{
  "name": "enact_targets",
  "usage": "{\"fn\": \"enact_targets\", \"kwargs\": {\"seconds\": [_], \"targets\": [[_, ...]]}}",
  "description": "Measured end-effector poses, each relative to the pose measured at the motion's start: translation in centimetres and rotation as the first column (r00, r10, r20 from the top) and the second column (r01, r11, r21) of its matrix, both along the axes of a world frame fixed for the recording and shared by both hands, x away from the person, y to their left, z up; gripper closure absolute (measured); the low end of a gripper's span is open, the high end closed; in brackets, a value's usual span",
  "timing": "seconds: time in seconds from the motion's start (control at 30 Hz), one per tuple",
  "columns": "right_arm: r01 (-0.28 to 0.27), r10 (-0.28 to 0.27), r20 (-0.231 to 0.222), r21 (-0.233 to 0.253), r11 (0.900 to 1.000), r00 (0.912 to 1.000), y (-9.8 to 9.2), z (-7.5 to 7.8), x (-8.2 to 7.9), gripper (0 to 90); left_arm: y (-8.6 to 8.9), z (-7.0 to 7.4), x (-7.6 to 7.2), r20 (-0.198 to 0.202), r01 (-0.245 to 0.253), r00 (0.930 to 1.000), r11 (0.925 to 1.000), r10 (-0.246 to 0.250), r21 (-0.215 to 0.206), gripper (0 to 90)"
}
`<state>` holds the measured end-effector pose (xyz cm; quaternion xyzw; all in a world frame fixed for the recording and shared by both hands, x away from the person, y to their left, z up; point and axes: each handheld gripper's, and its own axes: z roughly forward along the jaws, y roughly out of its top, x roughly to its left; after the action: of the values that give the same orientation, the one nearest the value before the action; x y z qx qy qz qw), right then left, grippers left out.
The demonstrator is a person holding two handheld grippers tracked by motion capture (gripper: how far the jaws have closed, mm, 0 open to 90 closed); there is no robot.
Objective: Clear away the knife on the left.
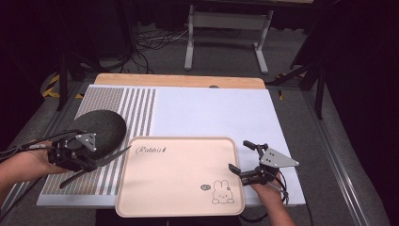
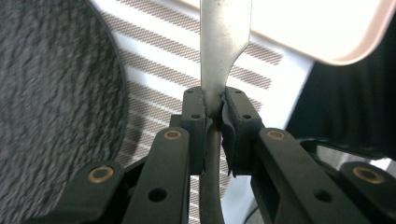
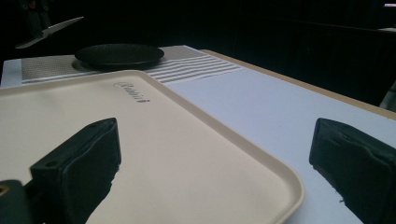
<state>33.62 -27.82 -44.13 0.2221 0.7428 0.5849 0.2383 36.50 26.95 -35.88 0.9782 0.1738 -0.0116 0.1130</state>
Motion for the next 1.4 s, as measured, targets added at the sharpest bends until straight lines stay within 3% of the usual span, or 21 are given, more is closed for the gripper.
{"fn": "enact_targets", "kwargs": {"seconds": [0.2,0.47,0.67,1.1,1.27,1.4], "targets": [[0.0,0.0,0.005,-0.004,1.0,1.0,0.0,0.1,-0.1,2.9,-1.6,1.2,-0.3,0.005,-0.042,0.9991,0.9987,0.042,-0.03,80.4],[0.001,-0.001,0.007,-0.003,1.0,1.0,-0.1,0.1,-0.1,2.9,-3.9,1.6,-0.5,0.005,-0.03,0.9995,0.9981,0.031,-0.053,80.3],[-0.002,0.002,0.006,-0.001,1.0,1.0,-0.2,0.1,-0.1,2.9,-5.8,1.6,-0.6,-0.013,-0.043,0.999,0.9968,0.042,-0.067,80.3],[-0.001,0.001,0.006,0.003,1.0,1.0,-0.3,0.1,-0.1,2.9,-9.4,1.4,-1.1,-0.035,-0.017,0.9993,0.9944,0.014,-0.104,80.2],[-0.002,0.002,0.008,0.002,1.0,1.0,-0.3,0.1,-0.1,2.9,-10.4,0.6,-1.0,-0.052,-0.015,0.9986,0.9935,0.009,-0.113,80.2],[-0.003,0.003,0.01,0.0,1.0,1.0,-0.4,0.1,-0.1,2.9,-11.3,0.0,-0.8,-0.078,-0.042,0.9964,0.9921,0.033,-0.118,80.2]]}}
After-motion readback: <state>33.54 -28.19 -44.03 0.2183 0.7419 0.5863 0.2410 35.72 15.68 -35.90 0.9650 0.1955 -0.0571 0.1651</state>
